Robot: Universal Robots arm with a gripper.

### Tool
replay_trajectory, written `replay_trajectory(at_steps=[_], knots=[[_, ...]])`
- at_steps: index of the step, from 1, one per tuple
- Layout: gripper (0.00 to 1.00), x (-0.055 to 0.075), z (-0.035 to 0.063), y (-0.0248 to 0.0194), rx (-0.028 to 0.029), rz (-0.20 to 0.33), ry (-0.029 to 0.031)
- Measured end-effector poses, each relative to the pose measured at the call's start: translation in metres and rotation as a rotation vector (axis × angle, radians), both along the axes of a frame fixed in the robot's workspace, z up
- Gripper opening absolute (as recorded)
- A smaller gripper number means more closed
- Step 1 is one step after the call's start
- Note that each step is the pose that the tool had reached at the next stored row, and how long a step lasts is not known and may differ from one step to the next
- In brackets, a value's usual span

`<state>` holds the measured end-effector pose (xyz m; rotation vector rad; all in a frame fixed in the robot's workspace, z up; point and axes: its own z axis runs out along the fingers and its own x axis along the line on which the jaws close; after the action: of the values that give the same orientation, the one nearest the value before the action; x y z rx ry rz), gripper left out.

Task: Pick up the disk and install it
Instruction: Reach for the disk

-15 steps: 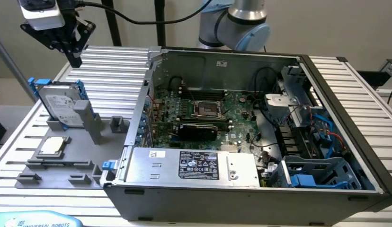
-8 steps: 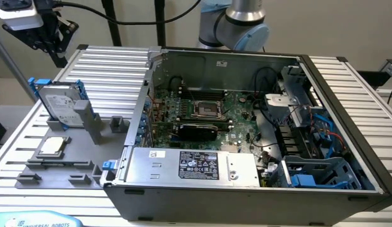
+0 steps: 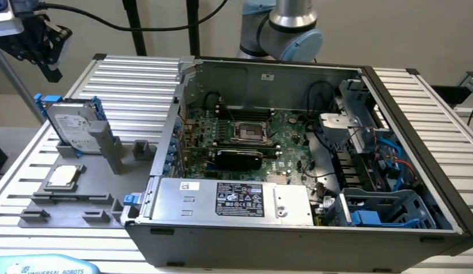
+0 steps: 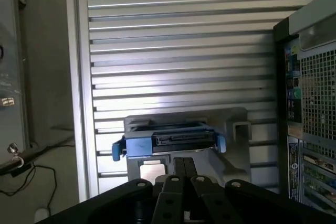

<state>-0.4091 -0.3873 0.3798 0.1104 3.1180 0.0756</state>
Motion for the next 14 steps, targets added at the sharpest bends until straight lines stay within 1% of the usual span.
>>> replay_trajectory(at_steps=[4, 8, 10, 14], knots=[[0.11, -0.017, -0.0034, 0.0029, 0.0000, 0.000, 0.0000], [0.11, -0.023, -0.0067, 0.0060, 0.0000, 0.000, 0.0009], [0.11, -0.024, -0.0077, 0.0066, -0.0001, 0.002, 0.0036], [0.11, -0.024, -0.0097, 0.0072, 0.0001, 0.007, 0.0122]])
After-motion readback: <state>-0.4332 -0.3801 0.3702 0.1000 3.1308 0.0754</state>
